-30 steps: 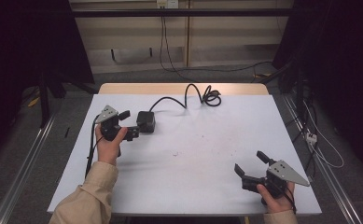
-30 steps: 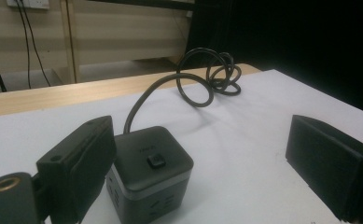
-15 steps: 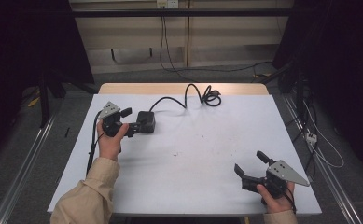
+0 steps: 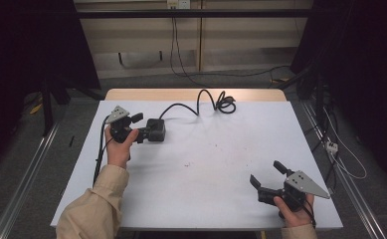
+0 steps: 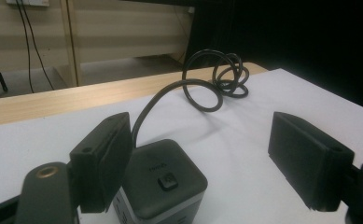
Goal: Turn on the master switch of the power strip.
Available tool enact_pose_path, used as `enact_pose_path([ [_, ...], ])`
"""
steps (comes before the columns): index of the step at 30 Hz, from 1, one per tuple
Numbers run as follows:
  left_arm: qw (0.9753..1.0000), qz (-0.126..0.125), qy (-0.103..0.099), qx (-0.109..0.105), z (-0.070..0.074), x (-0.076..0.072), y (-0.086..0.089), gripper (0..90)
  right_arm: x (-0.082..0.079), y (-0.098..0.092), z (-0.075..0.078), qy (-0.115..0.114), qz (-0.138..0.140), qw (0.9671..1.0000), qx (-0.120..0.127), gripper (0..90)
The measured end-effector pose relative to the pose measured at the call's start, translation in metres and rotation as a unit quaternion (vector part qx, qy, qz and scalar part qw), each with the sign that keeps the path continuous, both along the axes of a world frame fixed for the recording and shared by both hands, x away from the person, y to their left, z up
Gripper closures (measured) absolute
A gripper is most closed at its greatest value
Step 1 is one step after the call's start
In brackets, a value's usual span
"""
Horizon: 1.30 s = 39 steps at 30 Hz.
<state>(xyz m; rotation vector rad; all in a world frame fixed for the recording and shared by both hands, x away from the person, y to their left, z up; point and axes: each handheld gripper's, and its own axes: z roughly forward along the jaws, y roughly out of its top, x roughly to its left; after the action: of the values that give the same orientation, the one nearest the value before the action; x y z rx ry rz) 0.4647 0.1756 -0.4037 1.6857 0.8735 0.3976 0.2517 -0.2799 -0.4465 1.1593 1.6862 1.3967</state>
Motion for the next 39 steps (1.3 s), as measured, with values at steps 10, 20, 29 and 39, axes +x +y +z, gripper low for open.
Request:
enact_pose_path([
  [10, 0.9998, 0.005, -0.003, 0.017, 0.001, 0.006, -0.003, 30.9, 0.0, 0.0, 0.0, -0.001, 0.0, 1.0, 0.0, 4.9],
  [20, 0.9995, 0.01, -0.002, 0.031, -0.001, 0.01, -0.004, 38.6, 0.0, 0.001, 0.001, -0.001, 0.0, 1.0, 0.002, 5.1],
  [29, 0.9994, 0.009, 0.001, 0.034, -0.004, 0.013, -0.005, 50.3, 0.0, 0.0, 0.001, -0.001, 0.0, 1.0, 0.001, 5.2],
  [39, 0.9992, 0.006, 0.001, 0.039, -0.005, 0.014, -0.006, 58.4, 0.0, 0.0, 0.001, -0.003, 0.001, 1.0, -0.001, 5.3],
])
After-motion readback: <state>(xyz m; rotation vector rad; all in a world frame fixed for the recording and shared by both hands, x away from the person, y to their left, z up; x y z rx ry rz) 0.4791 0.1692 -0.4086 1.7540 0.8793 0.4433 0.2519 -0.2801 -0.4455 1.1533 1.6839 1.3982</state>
